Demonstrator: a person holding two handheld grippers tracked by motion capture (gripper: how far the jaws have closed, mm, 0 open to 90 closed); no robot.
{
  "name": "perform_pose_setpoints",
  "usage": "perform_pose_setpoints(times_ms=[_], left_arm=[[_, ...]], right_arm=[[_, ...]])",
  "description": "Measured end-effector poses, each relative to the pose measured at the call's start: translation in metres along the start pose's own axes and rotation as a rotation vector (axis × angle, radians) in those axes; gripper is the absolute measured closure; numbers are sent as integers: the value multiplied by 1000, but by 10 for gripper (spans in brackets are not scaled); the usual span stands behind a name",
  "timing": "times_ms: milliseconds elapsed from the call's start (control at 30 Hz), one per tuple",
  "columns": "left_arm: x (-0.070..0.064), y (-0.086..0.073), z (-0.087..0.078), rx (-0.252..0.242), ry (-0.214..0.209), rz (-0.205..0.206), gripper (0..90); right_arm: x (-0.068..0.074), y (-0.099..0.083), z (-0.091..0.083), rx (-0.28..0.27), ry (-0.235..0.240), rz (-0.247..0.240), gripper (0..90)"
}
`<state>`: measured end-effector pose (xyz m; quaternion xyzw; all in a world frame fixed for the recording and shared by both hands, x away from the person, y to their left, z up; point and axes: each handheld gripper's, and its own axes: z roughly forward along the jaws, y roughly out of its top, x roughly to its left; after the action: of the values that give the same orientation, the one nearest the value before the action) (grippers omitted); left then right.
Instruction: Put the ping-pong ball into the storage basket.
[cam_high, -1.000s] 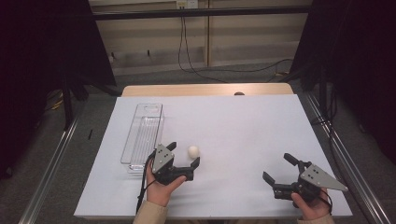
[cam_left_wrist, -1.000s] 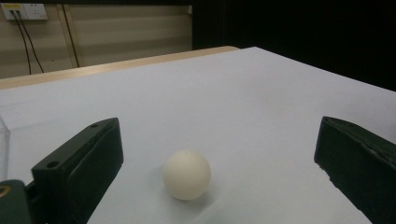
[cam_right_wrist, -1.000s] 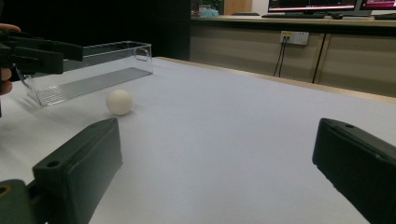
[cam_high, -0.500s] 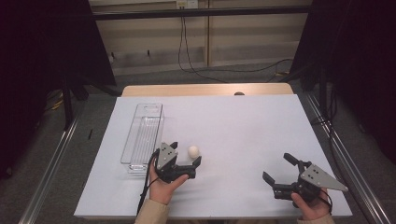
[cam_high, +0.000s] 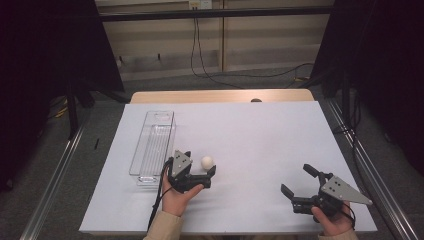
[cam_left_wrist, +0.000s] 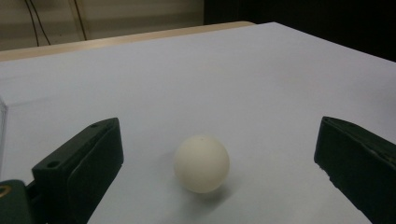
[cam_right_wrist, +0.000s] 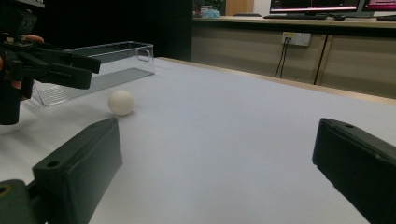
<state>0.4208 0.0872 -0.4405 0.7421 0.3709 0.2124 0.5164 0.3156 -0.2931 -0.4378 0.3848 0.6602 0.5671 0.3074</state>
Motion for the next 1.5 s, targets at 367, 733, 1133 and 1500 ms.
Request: perform_pose_setpoints(times_ms=[367, 733, 1133, 1500], left_arm=[[-1, 0, 12, 35, 3, -21, 16], [1, 1, 18, 59, 23, -44, 16], [0, 2, 26, 106, 23, -52, 18], [1, 2, 33, 154, 55, -32, 48]], right_arm=[[0, 0, 0, 3, 8, -8, 8], [0, 1, 0, -4, 12, -5, 8], [0, 1, 0, -3, 21, -4, 9], [2, 2, 1, -3, 22, -4, 10]])
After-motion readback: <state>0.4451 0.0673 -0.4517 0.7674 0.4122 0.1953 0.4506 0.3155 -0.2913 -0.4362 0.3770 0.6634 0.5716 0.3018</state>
